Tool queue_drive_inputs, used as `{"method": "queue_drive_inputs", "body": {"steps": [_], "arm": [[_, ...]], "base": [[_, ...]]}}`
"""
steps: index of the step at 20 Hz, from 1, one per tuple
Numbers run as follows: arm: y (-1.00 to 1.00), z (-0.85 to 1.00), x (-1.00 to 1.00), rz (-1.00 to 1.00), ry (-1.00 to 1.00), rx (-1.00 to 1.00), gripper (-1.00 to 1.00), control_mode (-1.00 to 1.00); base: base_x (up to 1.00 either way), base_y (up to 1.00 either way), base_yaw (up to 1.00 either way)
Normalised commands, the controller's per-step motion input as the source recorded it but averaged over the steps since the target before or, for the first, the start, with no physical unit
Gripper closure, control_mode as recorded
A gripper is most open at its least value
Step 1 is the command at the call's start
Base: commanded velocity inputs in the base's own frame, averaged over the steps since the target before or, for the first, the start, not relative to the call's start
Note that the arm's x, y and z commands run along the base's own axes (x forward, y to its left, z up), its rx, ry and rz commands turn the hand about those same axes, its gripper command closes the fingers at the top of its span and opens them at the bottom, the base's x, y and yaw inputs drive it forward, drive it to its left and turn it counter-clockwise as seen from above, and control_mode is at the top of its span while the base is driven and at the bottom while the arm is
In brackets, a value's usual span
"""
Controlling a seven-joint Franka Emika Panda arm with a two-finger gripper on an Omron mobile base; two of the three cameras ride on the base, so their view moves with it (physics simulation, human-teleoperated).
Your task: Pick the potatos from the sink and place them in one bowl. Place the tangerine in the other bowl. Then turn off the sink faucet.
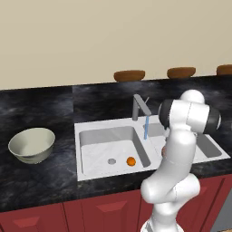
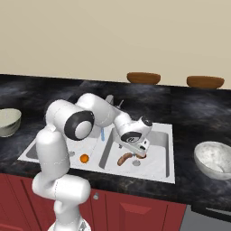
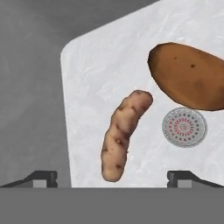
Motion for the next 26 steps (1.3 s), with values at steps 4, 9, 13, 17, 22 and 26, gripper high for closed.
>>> {"method": "queue_drive_inputs", "body": {"steps": [4, 9, 13, 17, 22, 26], "arm": [[-0.10, -0.46, 0.13, 0.00, 0.00, 0.01, -1.00, -1.00], [0.00, -0.29, 0.17, 0.00, 0.00, 0.04, -1.00, -1.00], [0.09, -0.26, 0.28, 0.00, 0.00, 0.02, -1.00, -1.00], [0.01, -0.32, 0.33, 0.00, 0.00, 0.00, -1.00, -1.00], [0.02, -0.33, 0.24, 0.00, 0.00, 0.00, -1.00, -1.00], [0.28, -0.31, 0.15, -0.01, 0.03, 0.00, -1.00, -1.00]], "base": [[0.00, 0.00, 0.00], [0.00, 0.00, 0.00], [0.00, 0.00, 0.00], [0.00, 0.00, 0.00], [0.00, 0.00, 0.00], [0.00, 0.00, 0.00]]}}
